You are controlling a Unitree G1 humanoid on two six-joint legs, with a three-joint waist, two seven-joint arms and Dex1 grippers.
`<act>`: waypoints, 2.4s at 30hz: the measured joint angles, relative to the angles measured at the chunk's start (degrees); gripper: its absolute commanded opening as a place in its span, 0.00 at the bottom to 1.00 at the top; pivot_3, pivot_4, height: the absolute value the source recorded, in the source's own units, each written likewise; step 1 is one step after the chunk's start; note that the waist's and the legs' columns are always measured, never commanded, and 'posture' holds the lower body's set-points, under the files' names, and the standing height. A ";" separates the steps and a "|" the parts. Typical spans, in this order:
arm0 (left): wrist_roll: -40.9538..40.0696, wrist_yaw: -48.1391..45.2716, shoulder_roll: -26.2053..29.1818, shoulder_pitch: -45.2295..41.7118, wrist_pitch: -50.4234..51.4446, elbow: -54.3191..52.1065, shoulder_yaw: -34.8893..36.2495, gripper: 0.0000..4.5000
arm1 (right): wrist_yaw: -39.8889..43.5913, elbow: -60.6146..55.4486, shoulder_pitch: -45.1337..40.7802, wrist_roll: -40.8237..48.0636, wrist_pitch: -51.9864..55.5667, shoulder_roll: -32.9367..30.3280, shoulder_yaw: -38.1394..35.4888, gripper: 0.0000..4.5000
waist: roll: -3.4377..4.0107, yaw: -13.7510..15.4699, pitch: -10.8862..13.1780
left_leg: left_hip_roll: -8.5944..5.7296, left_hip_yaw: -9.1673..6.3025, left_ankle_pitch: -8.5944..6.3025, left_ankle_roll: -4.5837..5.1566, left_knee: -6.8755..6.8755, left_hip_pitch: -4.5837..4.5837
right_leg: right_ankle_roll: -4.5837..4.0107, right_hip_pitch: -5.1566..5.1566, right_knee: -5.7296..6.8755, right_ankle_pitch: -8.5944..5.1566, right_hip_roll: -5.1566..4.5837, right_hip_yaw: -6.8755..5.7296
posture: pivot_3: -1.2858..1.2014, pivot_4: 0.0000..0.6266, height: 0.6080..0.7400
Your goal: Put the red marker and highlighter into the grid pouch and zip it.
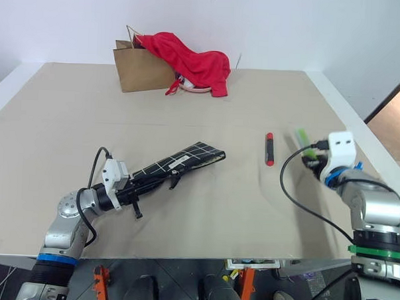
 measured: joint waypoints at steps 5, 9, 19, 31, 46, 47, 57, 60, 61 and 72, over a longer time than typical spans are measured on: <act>-0.62 0.02 -0.11 -0.39 0.95 -0.09 0.21 0.00 | 20.20 -14.52 1.63 5.02 -10.59 -11.28 3.32 0.24 | 0.04 0.08 0.02 | 0.06 -0.11 -0.11 0.15 -0.05 -0.01 | -0.02 0.03 -0.02 -0.12 0.02 -0.12 | 0.52 0.24 1.00; -0.94 0.25 -0.14 -0.63 1.33 -0.30 0.28 0.00 | 33.97 -23.59 6.55 7.78 -12.12 -18.30 9.78 0.24 | 0.00 0.11 0.00 | 0.04 -0.16 -0.16 0.22 -0.01 0.01 | -0.07 0.10 -0.04 -0.18 -0.04 -0.22 | 0.52 0.24 1.00; -1.00 1.14 -0.96 -1.15 2.43 -2.22 0.14 0.00 | 39.38 -21.11 2.54 -0.15 -18.63 -17.86 22.24 0.24 | 0.00 0.12 0.02 | 0.04 -0.02 -0.12 0.16 0.12 0.07 | -0.07 0.08 -0.03 -0.03 -0.05 -0.11 | 0.52 0.24 1.00; -0.88 1.10 -0.93 -1.16 2.53 -2.46 0.11 0.00 | 43.95 -19.96 2.15 5.37 -17.95 -18.15 17.59 0.24 | 0.00 0.28 0.02 | 0.02 -0.07 -0.19 0.17 0.10 0.01 | -0.05 0.08 -0.03 -0.12 -0.06 -0.12 | 0.52 0.24 1.00; -0.45 1.03 -0.79 -1.26 3.36 -3.19 -0.45 0.00 | 44.28 -16.92 -0.08 0.49 -18.56 -16.51 20.98 0.24 | 0.01 0.25 0.02 | 0.04 -0.07 -0.17 0.16 0.10 0.04 | -0.06 0.08 -0.01 -0.09 -0.03 -0.12 | 0.52 0.24 1.00; -0.45 1.03 -0.77 -1.26 3.37 -3.25 -0.45 0.00 | 44.33 -16.85 -0.46 0.49 -18.57 -16.30 20.98 0.24 | 0.01 0.25 0.02 | 0.04 -0.07 -0.17 0.16 0.11 0.04 | -0.05 0.08 -0.01 -0.09 -0.03 -0.12 | 0.52 0.24 1.00; -0.43 1.00 -0.47 -1.23 3.62 -3.96 -0.49 0.00 | 46.19 -19.13 -0.59 6.09 -16.27 -15.83 19.10 0.24 | 0.01 0.25 0.02 | 0.04 -0.09 -0.17 0.16 0.10 0.03 | -0.06 0.09 -0.01 -0.09 -0.03 -0.13 | 0.52 0.24 1.00; -0.44 1.00 -0.39 -1.23 3.63 -4.02 -0.51 0.00 | 46.38 -20.14 -0.33 7.37 -15.45 -15.95 17.97 0.24 | 0.01 0.25 0.02 | 0.04 -0.09 -0.17 0.16 0.12 0.03 | -0.05 0.10 -0.01 -0.09 -0.03 -0.13 | 0.52 0.24 1.00; -0.44 0.99 -0.29 -1.23 3.63 -4.05 -0.51 0.00 | 46.46 -20.47 -0.32 7.55 -15.14 -16.08 17.93 0.24 | 0.01 0.24 0.02 | 0.04 -0.08 -0.17 0.16 0.12 0.04 | -0.05 0.10 -0.01 -0.09 -0.03 -0.13 | 0.52 0.24 1.00; -0.44 1.03 -0.21 -1.23 3.64 -4.16 -0.52 0.00 | 45.79 -16.87 -0.34 2.70 -17.27 -16.80 19.54 0.24 | 0.01 0.25 0.02 | 0.04 -0.08 -0.17 0.16 0.12 0.04 | -0.06 0.09 0.00 -0.08 -0.03 -0.13 | 0.52 0.24 1.00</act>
